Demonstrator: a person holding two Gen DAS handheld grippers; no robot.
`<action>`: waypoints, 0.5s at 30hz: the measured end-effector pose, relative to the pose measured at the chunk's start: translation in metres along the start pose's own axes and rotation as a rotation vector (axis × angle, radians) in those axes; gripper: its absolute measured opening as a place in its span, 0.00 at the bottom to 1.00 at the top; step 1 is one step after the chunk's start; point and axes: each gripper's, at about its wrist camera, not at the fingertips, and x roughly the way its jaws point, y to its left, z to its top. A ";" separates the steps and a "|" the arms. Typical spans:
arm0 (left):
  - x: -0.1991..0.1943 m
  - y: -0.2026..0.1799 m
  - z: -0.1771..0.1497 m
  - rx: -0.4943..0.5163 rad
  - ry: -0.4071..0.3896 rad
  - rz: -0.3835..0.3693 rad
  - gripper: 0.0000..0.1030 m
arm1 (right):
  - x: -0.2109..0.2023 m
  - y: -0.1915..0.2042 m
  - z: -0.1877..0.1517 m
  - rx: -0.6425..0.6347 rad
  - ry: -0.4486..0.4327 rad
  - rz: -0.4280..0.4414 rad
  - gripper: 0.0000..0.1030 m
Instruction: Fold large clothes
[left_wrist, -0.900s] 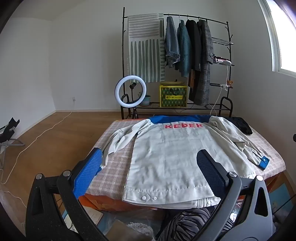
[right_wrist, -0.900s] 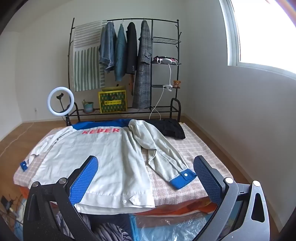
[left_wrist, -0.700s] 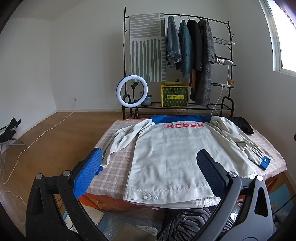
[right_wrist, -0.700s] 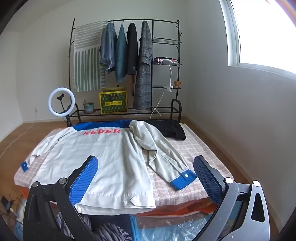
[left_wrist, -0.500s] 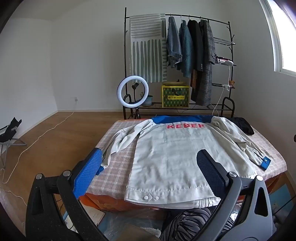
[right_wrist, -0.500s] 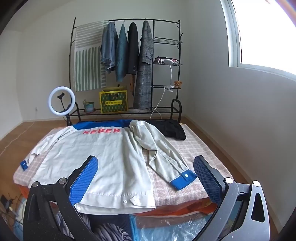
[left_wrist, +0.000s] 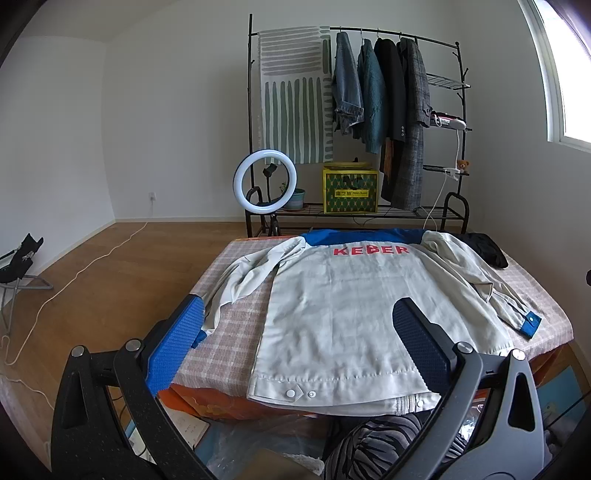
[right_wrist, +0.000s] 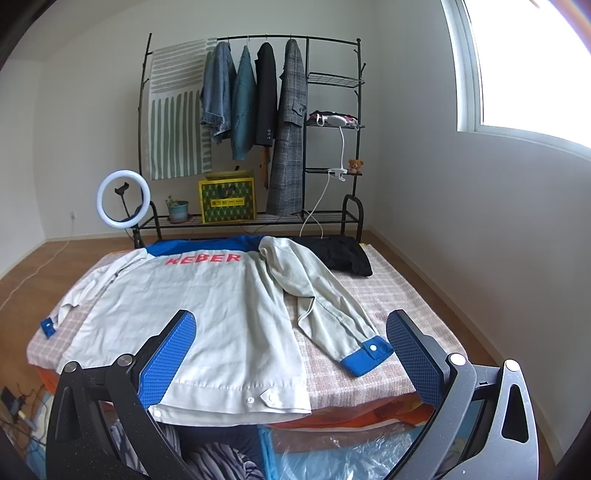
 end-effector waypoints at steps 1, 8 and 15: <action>0.000 0.001 0.000 0.001 0.000 -0.001 1.00 | 0.000 0.000 -0.001 0.000 0.001 0.000 0.99; 0.000 -0.001 0.001 -0.001 0.001 0.002 1.00 | 0.000 0.001 -0.001 0.000 0.000 0.000 0.99; 0.000 0.000 0.001 0.000 0.001 0.002 1.00 | 0.000 0.000 0.000 0.002 0.001 0.001 0.99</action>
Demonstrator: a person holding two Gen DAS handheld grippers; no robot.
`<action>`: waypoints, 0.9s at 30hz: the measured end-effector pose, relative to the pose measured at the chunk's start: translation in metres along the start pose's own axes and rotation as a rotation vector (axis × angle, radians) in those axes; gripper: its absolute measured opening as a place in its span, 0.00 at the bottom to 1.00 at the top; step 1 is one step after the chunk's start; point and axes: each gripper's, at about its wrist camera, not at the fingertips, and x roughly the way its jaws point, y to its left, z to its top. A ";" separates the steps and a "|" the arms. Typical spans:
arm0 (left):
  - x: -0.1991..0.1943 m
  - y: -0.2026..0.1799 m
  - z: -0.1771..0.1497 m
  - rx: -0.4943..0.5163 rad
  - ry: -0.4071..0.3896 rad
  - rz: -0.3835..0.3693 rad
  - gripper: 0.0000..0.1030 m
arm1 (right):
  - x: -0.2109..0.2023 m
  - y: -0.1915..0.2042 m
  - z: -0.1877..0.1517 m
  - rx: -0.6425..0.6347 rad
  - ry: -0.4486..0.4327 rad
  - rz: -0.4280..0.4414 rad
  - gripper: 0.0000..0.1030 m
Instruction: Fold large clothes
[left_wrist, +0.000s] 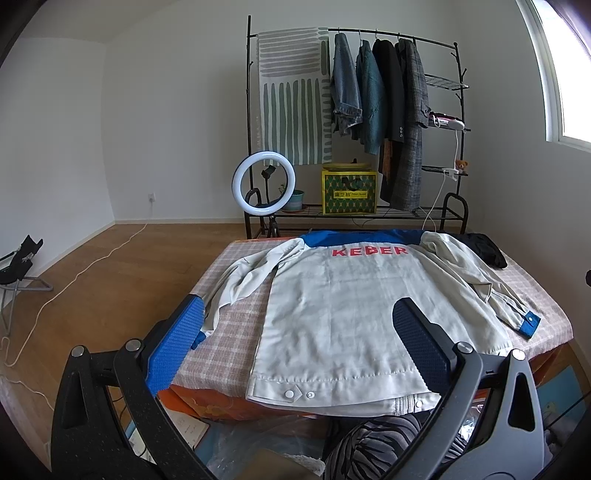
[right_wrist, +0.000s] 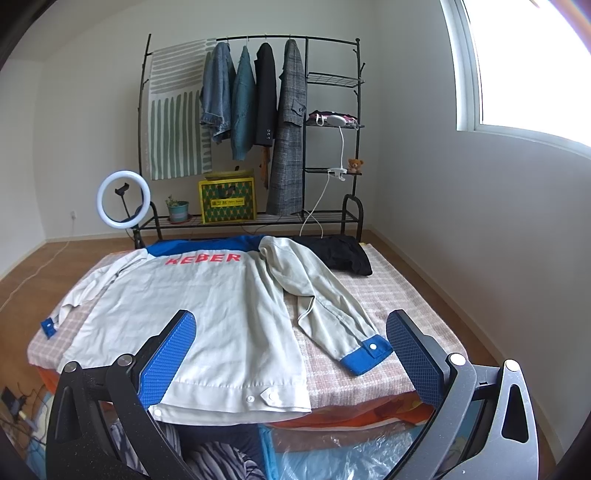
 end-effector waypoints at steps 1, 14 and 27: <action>0.000 -0.001 0.000 0.001 -0.001 0.000 1.00 | 0.000 0.000 0.000 0.000 0.000 0.000 0.99; 0.001 -0.001 0.000 0.001 -0.001 0.001 1.00 | -0.002 0.001 -0.001 -0.002 0.001 -0.003 0.99; 0.001 0.000 0.000 0.000 -0.003 0.001 1.00 | -0.003 0.001 0.000 0.001 0.001 -0.001 0.99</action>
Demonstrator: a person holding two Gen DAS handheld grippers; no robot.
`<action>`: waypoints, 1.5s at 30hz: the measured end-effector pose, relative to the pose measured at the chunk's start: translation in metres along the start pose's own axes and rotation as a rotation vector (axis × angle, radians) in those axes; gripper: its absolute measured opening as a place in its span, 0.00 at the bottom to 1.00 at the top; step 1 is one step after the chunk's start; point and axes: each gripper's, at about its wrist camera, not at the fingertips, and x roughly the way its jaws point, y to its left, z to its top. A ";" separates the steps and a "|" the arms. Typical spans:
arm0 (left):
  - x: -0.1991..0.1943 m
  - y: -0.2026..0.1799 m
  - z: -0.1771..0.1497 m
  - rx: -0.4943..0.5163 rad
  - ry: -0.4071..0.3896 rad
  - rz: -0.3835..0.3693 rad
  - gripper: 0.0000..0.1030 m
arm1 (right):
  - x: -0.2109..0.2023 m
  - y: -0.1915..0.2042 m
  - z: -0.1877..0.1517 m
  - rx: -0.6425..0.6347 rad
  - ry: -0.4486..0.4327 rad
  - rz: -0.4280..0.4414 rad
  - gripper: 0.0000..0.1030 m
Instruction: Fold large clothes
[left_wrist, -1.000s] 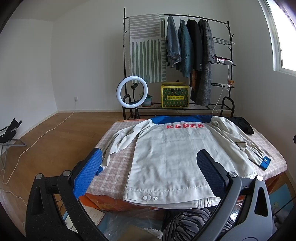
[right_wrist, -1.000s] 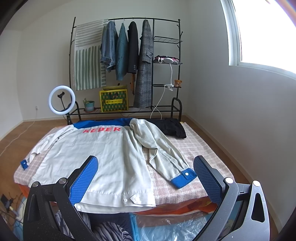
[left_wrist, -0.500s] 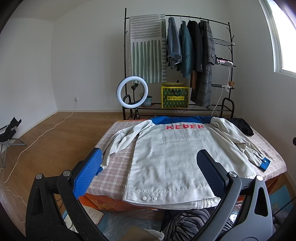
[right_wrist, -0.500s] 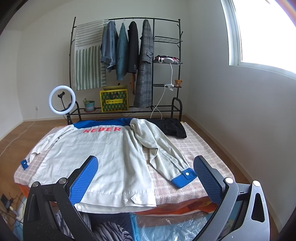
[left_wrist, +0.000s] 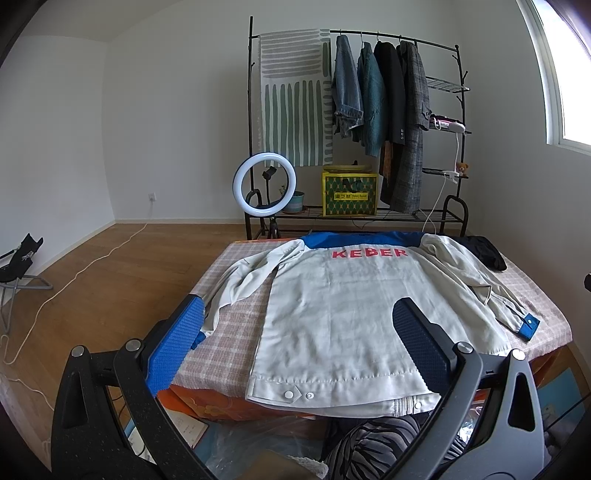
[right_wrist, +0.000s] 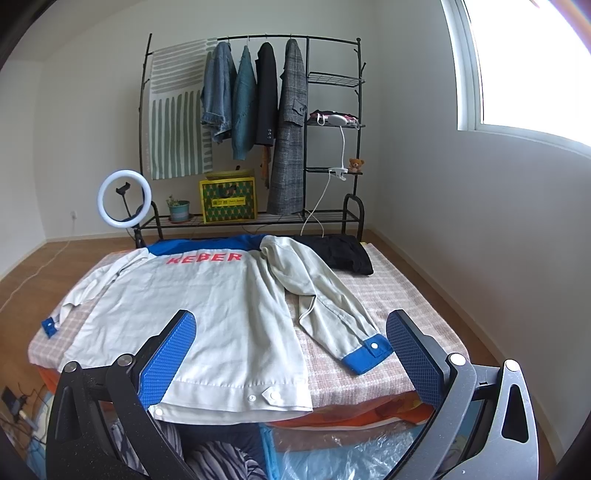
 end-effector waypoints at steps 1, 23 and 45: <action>0.000 0.001 0.000 0.000 0.000 0.000 1.00 | 0.000 0.000 0.000 0.000 0.000 0.000 0.99; -0.005 0.002 0.008 -0.005 0.004 0.011 1.00 | 0.000 0.008 0.003 -0.014 0.000 0.009 0.99; 0.038 0.127 -0.027 -0.145 0.087 0.227 0.93 | 0.033 0.083 0.025 -0.145 -0.066 0.144 0.99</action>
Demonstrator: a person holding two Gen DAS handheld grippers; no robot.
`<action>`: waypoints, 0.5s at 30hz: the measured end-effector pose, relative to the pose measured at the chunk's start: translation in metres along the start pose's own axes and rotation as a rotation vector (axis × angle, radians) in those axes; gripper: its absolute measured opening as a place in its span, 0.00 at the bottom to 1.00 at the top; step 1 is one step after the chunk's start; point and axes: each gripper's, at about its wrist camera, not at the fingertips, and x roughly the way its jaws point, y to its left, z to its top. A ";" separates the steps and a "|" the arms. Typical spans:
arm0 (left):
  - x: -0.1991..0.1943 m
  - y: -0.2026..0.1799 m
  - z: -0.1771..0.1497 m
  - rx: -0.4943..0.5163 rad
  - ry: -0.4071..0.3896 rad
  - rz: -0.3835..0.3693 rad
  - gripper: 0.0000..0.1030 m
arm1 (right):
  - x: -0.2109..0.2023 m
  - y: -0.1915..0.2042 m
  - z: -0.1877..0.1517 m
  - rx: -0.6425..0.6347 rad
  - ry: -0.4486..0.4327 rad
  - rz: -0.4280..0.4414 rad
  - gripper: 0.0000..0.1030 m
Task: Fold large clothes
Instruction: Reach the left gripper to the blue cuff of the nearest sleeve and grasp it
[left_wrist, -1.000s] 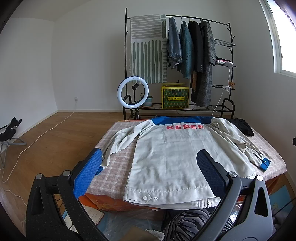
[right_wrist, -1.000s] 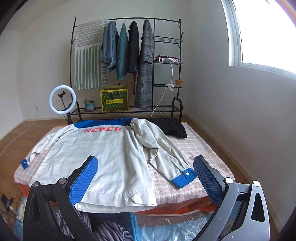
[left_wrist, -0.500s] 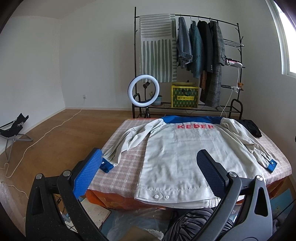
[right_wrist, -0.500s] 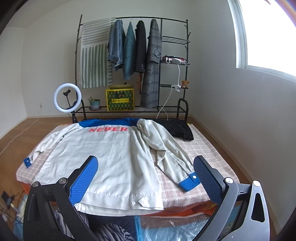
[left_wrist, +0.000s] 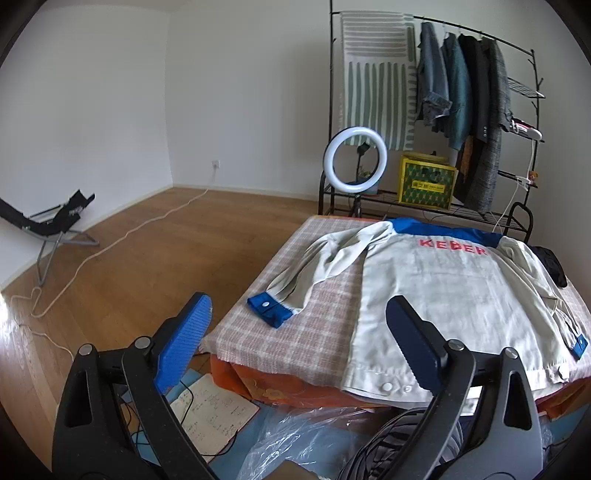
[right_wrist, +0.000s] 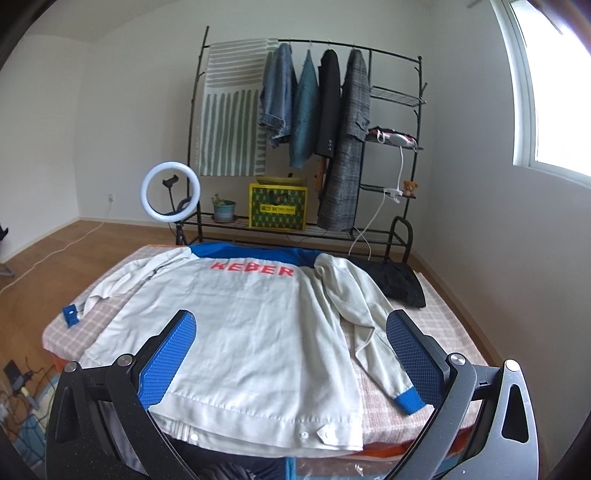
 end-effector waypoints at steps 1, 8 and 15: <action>0.006 0.006 -0.001 -0.005 0.010 -0.003 0.91 | 0.001 0.003 0.001 -0.003 -0.010 0.001 0.99; 0.085 0.053 -0.010 -0.106 0.166 -0.067 0.74 | 0.012 0.020 0.010 0.005 -0.023 0.046 0.99; 0.175 0.092 -0.023 -0.331 0.319 -0.206 0.55 | 0.034 0.042 0.018 -0.016 0.010 0.069 0.99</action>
